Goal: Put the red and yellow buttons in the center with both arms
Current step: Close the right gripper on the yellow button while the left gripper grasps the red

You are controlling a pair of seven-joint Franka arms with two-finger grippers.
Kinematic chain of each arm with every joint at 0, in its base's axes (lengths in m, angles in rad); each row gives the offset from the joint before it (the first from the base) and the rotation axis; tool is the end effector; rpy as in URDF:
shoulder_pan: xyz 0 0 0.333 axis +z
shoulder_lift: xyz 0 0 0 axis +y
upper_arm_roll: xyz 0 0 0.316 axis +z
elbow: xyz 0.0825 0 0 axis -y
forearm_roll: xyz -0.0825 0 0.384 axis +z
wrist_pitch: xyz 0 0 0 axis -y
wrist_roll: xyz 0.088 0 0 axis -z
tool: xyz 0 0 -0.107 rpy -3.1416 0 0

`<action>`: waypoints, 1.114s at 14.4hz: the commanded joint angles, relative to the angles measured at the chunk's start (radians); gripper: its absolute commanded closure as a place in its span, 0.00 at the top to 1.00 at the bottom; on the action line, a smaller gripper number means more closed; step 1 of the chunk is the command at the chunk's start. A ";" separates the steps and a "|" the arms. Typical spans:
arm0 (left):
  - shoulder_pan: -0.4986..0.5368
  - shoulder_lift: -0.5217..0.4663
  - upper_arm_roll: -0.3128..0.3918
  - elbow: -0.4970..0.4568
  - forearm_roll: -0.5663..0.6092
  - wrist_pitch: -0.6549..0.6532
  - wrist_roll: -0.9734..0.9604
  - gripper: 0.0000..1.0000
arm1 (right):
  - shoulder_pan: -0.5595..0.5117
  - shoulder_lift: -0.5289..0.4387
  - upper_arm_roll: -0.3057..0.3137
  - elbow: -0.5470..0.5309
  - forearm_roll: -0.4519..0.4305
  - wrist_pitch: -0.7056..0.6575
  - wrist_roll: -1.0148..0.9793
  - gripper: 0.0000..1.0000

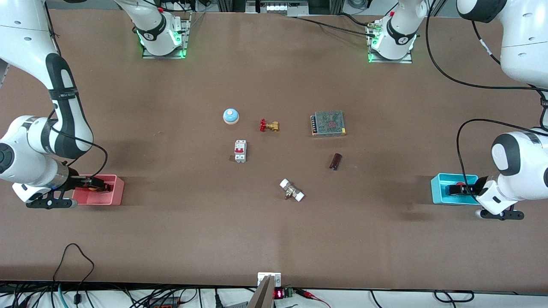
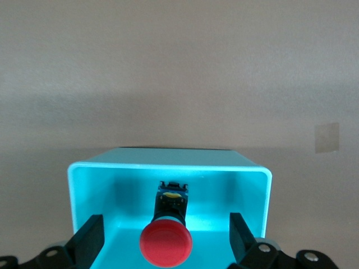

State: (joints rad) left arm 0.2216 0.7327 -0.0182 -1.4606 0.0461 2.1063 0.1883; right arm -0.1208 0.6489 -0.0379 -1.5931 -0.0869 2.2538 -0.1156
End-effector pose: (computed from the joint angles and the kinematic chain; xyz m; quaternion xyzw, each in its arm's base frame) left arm 0.6956 0.1479 0.2417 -0.9990 0.0030 0.0451 0.0044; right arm 0.6895 -0.1091 0.2551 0.9989 0.0096 -0.0003 0.0457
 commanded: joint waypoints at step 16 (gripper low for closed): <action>0.024 -0.019 -0.009 -0.112 -0.012 0.106 0.073 0.31 | -0.008 0.023 0.009 -0.037 0.001 0.070 -0.033 0.73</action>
State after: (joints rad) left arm 0.2343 0.7325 -0.0194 -1.5483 0.0420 2.2007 0.2340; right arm -0.1208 0.6766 -0.0377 -1.6215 -0.0869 2.3106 -0.1312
